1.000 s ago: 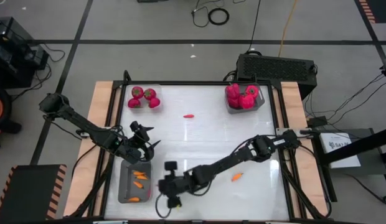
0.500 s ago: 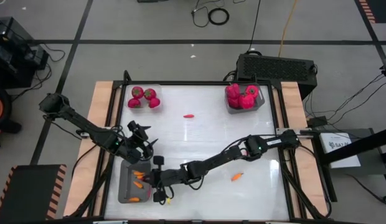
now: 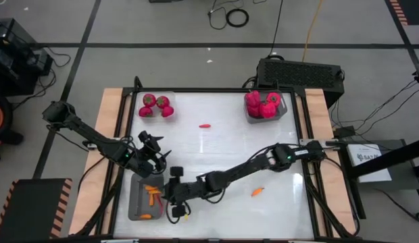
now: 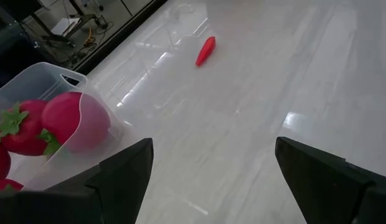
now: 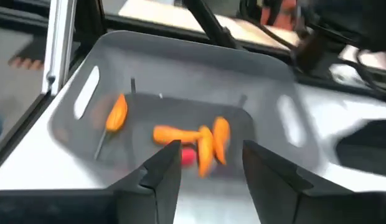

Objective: Sort produce into baskets
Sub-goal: Put the orange chili pepper into the bottom black bin

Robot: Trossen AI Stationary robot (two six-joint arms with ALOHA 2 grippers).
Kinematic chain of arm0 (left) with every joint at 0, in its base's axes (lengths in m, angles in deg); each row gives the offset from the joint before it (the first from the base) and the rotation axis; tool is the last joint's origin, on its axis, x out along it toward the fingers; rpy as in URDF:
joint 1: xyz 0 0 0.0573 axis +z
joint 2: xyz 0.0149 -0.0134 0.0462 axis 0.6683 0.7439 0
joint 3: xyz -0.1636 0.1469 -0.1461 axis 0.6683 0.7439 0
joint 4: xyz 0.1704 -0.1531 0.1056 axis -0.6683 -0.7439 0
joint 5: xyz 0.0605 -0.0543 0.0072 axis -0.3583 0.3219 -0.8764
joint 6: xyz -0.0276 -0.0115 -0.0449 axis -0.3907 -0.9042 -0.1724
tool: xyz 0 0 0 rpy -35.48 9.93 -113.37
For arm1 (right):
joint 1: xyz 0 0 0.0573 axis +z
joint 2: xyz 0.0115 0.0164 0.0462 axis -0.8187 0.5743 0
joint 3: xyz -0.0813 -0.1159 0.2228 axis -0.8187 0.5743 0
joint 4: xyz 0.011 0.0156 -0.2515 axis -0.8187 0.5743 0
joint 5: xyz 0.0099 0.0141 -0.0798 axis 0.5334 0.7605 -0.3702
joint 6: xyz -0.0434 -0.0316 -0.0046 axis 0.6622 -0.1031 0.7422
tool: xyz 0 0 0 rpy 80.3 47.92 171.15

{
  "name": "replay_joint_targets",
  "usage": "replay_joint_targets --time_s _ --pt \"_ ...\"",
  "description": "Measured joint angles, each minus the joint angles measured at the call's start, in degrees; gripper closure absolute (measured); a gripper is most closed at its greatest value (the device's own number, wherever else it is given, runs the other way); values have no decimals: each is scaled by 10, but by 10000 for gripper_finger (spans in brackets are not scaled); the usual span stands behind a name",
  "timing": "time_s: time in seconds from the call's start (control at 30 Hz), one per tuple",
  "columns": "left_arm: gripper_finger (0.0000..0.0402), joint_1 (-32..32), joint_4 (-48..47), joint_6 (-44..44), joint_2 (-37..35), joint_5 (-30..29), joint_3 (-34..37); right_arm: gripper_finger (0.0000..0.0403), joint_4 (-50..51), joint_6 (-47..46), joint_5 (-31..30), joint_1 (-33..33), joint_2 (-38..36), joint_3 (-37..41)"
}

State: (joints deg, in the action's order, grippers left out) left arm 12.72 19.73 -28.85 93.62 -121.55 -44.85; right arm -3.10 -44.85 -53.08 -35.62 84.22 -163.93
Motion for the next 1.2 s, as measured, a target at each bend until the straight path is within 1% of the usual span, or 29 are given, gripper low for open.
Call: replay_joint_targets --time_s 0.07,0.2,0.37,0.57,0.63,0.67,0.7,0.8,0.87,0.93,0.97,1.1,1.13,1.2 --pt "59 0 0 0 0 0 0 235 94 -15 3 0 -39 -2" --pt "59 0 1 0 0 0 0 232 292 -38 42 0 -106 -2" --pt "59 0 3 0 0 0 0 232 485 -105 43 0 -162 -2" --pt "59 0 16 -1 0 15 0 232 726 -206 43 0 -172 0" --pt "59 0 17 -1 0 22 0 232 806 -240 21 0 -173 0" --pt "59 0 17 -1 0 28 0 232 817 -252 4 1 -174 4" --pt "59 0 17 -1 0 34 0 232 806 -254 -5 1 -183 20" --pt "59 0 16 -1 0 53 0 232 781 -256 -1 1 -234 99" --pt "59 0 16 -2 0 69 0 232 794 -307 -5 -4 -283 173" --pt "59 0 19 -3 0 81 0 232 777 -362 2 -11 -335 268" --pt "59 0 19 -3 0 87 0 232 752 -387 10 -15 -363 317" --pt "59 -1 15 -16 0 90 0 232 625 -481 99 -20 -474 491" --pt "59 -1 16 -16 0 90 0 232 598 -510 107 -20 -497 528" --pt "59 0 17 -16 0 88 0 232 558 -568 104 -22 -533 591"
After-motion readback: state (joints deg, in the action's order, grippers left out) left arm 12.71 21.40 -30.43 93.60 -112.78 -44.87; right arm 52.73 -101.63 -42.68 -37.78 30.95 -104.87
